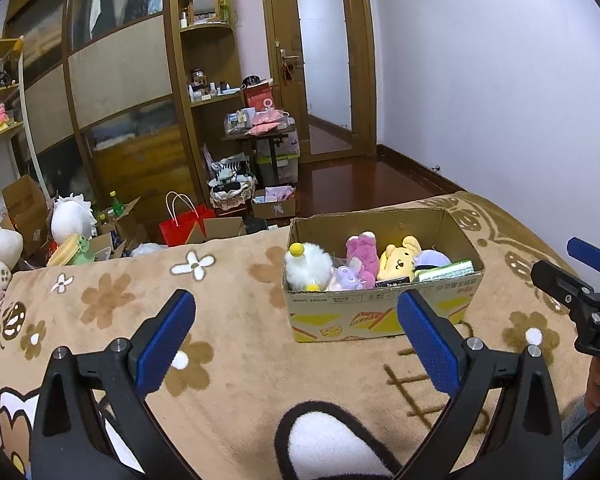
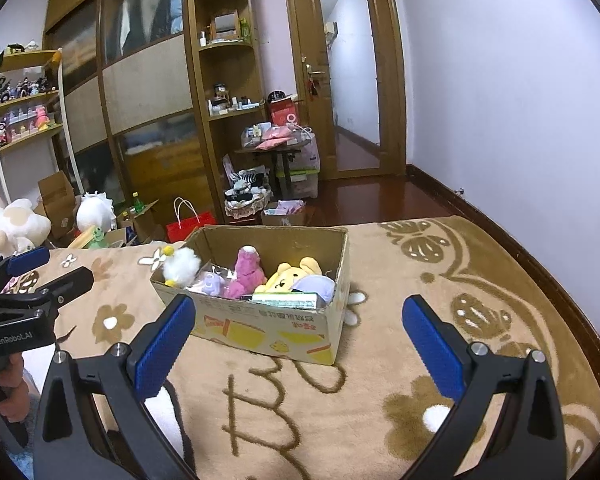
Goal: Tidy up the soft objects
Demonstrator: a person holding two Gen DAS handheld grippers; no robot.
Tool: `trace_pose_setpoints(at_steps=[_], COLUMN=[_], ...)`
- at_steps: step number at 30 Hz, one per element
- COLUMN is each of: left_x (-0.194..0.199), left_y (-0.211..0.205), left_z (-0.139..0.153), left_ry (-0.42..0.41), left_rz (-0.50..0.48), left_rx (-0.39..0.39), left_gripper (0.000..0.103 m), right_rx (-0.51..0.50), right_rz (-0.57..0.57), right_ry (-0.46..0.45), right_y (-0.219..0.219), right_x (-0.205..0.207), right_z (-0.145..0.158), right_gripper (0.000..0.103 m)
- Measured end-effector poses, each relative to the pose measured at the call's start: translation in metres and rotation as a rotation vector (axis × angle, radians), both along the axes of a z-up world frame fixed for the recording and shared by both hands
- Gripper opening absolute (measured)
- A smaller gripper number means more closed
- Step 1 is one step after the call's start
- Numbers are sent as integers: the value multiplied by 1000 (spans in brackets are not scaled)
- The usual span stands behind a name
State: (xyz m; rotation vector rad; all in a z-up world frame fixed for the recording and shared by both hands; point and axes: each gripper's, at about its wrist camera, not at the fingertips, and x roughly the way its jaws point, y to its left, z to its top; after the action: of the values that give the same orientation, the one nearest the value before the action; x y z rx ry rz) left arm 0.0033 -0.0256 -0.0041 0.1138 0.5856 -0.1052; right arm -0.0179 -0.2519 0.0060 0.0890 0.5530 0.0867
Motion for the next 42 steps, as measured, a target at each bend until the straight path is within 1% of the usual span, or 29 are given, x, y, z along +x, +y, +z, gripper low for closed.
trace_pose_setpoints(at_steps=[8,17,30,35,42], left_x=[2,1,3,6,5], left_y=[-5,-13,-13,-14,-13], left_z=[-3,-6,-6,-8,-9], left_ry=[11,7,15,32,29], left_rz=[-16,-21,-20,-23,-27], left_rx=[13,48,44,47,48], left_gripper=[100,100,100,100,100], right_rx=[-3,-4,-3,-4,-4], right_rz=[-2,-7,-13,-15,-15], right_ry=[-1,-4,-6,-6,-6], right_y=[-1,-3,-4,-5,-5], right_x=[2,2,3,3,3], right_z=[-2,-3,0,0,0], right_gripper=[103,103,103,103,103])
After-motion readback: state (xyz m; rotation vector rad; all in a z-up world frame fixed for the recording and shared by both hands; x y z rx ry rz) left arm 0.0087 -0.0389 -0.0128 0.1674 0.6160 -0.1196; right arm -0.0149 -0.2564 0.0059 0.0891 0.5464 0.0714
